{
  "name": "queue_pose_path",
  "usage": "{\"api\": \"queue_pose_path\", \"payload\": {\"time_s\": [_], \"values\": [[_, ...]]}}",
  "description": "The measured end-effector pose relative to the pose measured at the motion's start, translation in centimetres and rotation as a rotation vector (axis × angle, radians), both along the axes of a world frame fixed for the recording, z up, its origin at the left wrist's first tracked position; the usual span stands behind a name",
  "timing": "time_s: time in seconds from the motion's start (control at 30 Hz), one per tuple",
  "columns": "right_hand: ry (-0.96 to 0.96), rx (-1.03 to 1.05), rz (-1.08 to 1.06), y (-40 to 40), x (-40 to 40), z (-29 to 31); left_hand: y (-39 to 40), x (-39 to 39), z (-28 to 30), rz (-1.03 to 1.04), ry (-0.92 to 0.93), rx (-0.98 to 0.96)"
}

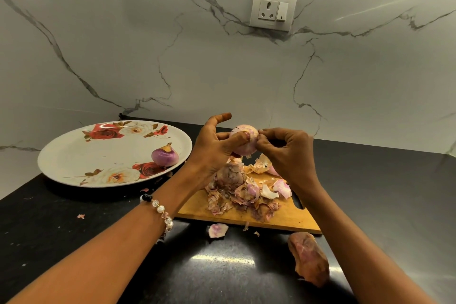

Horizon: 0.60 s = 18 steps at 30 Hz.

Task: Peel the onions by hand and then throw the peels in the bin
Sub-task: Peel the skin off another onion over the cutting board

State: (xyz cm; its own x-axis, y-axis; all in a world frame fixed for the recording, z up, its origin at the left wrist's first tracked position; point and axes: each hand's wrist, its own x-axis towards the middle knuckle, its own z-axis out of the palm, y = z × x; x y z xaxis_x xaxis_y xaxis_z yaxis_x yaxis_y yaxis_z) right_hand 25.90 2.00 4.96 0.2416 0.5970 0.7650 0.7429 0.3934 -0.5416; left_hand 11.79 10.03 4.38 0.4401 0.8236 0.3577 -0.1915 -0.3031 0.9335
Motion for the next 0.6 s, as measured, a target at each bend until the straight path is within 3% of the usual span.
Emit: {"api": "queue_pose_path", "payload": {"time_s": [0.2, 0.47, 0.6], "values": [[-0.031, 0.023, -0.031, 0.3, 0.1, -0.3, 0.0, -0.1, 0.0, 0.006, 0.000, -0.010], [0.237, -0.028, 0.141, -0.2, 0.8, 0.5, 0.2, -0.1, 0.2, -0.023, -0.046, -0.087], [0.121, -0.026, 0.062, -0.5, 0.8, 0.7, 0.5, -0.1, -0.1, 0.006, -0.070, -0.105]]}}
